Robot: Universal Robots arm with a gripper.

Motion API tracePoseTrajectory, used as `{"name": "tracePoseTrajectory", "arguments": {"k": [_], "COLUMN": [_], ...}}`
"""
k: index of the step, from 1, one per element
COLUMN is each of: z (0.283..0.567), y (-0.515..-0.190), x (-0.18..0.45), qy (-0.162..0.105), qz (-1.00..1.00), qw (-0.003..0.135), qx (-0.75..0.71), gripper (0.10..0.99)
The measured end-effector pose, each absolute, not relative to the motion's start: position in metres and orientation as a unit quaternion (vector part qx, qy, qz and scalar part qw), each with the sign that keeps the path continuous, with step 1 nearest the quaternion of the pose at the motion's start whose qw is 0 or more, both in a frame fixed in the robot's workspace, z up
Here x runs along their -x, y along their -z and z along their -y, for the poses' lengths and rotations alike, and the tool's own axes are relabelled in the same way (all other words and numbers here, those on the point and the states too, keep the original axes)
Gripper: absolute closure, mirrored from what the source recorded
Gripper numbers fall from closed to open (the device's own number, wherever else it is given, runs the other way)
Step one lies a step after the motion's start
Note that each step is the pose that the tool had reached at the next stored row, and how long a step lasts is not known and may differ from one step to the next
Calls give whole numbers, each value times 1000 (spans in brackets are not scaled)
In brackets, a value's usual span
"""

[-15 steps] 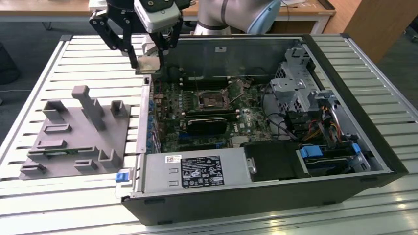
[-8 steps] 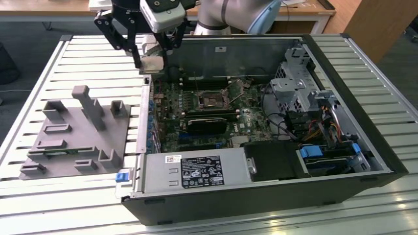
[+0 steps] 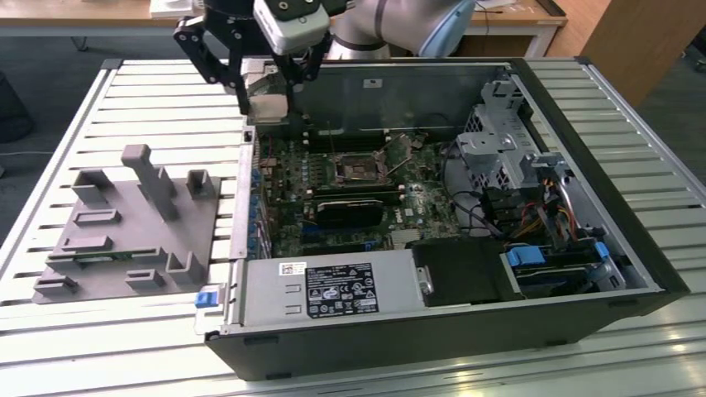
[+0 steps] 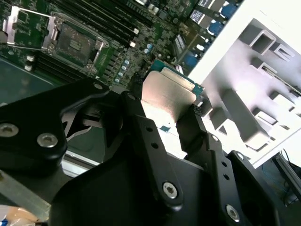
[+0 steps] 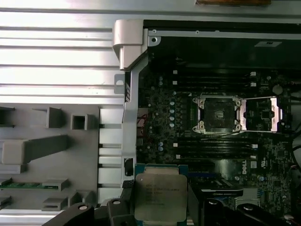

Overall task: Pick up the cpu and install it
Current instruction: 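Pick up the cpu and move it towards the insertion slot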

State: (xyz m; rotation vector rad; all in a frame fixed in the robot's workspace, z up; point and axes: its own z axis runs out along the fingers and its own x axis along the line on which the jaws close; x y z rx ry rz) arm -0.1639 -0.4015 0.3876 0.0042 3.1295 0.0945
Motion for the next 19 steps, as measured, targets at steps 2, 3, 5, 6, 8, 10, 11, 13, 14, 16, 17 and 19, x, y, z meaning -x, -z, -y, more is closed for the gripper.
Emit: {"name": "tracePoseTrajectory", "arguments": {"k": [2, 3, 5, 6, 8, 10, 11, 13, 14, 16, 17, 19], "z": [399, 398, 395, 393, 390, 387, 386, 385, 384, 383, 382, 381], "y": [-387, -387, -387, -387, -387, -387, -386, -386, -386, -386, -386, -386], "x": [153, 150, 143, 141, 137, 132, 131, 128, 127, 125, 123, 121], "qy": [-30, -30, -30, -30, -31, -31, -31, -31, -31, -31, -31, -31], "qz": [-1000, -1000, -1000, -1000, -1000, -1000, -1000, -1000, -1000, -999, -999, -999], "qw": [5, 5, 5, 5, 5, 5, 5, 5, 6, 6, 6, 6], "qx": [-1, -1, -1, -1, -1, -1, -1, -1, -1, -1, -1, -1], "gripper": [549, 549, 549, 549, 549, 549, 549, 549, 549, 549, 549, 549]}}
